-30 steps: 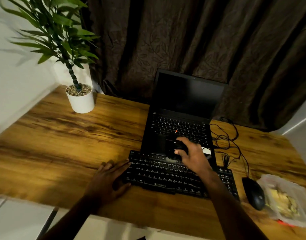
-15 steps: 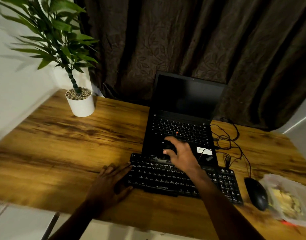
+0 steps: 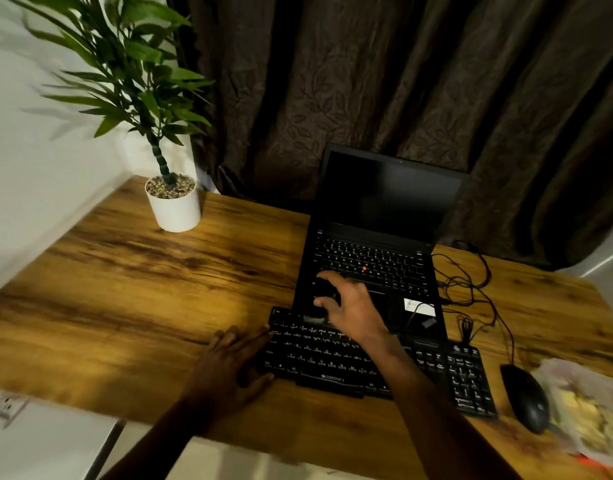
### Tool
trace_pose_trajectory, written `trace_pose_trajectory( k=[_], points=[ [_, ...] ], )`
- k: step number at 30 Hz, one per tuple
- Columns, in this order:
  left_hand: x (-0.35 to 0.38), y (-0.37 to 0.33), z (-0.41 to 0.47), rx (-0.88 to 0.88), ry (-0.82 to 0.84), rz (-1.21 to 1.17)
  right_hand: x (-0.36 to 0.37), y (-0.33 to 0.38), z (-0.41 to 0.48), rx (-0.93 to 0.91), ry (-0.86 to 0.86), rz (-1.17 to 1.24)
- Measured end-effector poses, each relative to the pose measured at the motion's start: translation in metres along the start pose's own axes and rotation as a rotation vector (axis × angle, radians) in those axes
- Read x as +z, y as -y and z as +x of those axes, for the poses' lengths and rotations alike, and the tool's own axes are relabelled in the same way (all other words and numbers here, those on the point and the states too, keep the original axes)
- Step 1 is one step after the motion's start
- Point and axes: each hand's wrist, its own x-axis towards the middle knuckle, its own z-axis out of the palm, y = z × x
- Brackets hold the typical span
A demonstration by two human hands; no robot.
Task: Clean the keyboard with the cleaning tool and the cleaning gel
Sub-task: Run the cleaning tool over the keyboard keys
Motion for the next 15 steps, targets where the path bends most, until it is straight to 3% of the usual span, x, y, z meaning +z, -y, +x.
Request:
trace_pose_trajectory(
  k=[6, 15],
  points=[
    [0.0, -0.001, 0.0, -0.014, -0.001, -0.027, -0.016, -0.014, -0.006, 0.021, -0.038, -0.079],
    [0.006, 0.004, -0.002, 0.013, -0.048, -0.011, 0.021, 0.023, 0.018, -0.052, -0.02, 0.039]
  ],
)
